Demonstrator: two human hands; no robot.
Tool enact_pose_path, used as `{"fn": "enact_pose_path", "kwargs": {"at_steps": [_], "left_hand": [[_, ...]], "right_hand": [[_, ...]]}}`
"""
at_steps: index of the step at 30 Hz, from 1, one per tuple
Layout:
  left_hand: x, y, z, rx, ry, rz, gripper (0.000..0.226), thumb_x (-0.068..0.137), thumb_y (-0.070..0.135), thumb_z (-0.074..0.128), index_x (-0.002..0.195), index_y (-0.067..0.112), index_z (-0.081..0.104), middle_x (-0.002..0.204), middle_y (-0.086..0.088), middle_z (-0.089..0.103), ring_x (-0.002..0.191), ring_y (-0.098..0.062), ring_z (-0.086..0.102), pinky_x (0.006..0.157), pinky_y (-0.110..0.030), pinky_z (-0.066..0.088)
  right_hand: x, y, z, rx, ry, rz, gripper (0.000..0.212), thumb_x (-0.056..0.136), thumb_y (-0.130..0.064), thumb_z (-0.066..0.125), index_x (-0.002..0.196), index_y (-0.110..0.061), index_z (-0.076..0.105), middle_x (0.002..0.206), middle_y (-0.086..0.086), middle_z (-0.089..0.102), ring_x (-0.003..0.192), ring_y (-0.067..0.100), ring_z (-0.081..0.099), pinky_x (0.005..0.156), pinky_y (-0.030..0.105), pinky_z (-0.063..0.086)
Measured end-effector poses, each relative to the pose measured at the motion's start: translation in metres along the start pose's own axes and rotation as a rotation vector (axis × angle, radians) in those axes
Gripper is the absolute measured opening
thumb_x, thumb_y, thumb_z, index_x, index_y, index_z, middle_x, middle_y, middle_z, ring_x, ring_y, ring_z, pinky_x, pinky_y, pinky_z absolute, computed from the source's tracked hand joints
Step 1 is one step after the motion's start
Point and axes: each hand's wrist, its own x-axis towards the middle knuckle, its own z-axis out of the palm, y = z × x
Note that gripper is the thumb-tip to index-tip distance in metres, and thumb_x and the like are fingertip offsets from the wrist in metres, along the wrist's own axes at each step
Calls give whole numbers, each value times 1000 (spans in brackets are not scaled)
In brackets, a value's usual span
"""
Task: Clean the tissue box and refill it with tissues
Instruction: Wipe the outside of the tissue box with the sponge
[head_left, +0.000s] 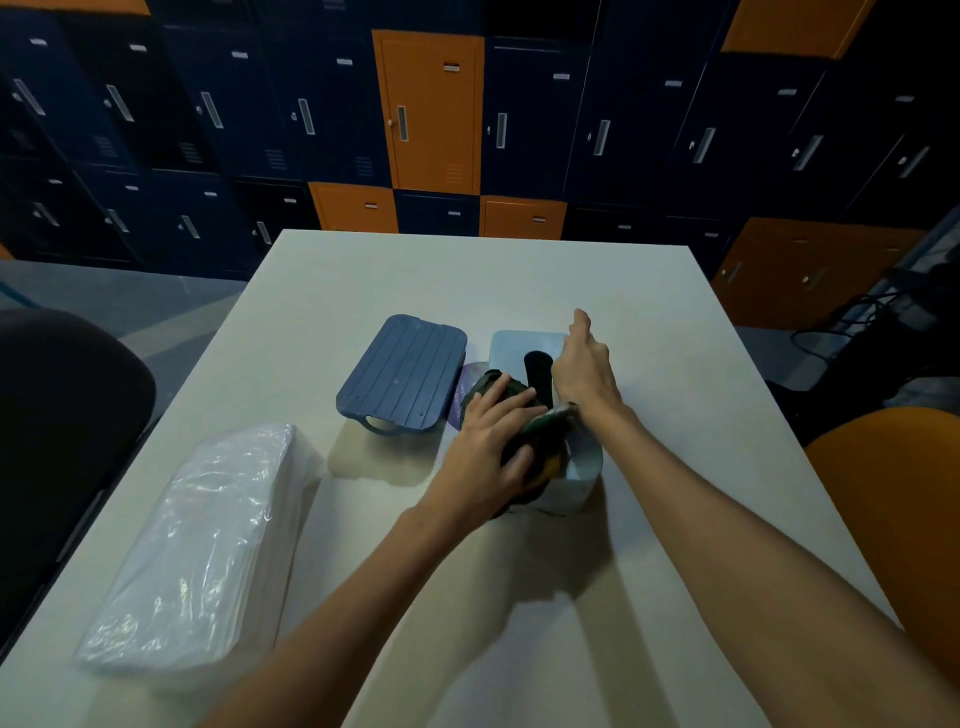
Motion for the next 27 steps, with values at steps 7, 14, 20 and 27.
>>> {"fn": "enact_pose_path", "kwargs": {"at_steps": [7,14,20,27], "left_hand": [[-33,-3,-33,-239,-46,26,34,94,15,52,125,28,59,128,6,60,127,-10,50,106,-30,38],[-5,-1,-78,-910,574,-560,20,99,40,47,107,30,62,108,-2,69,104,-22,65,90,-40,53],[-7,-10,-69,-1057,384,-680,44,80,37,72,116,15,59,108,-10,69,102,-27,66,88,-40,55],[14,-15,-39,-697,247,-735,31,74,2,61,102,13,56,96,-17,62,77,-37,66,58,-47,59]], "right_hand": [[1,6,1,-42,-2,-4,44,95,-2,31,138,-3,27,122,24,54,109,39,51,88,48,42],[-2,-20,15,-403,-61,-81,64,96,-58,27,151,-26,17,159,16,12,144,44,4,110,65,1],[-3,-2,8,-394,-152,-161,68,85,-77,22,141,-39,33,153,11,26,137,39,20,106,58,22],[1,23,-16,-409,-220,-262,57,90,-71,23,142,-46,28,153,0,28,136,31,26,102,53,32]]}}
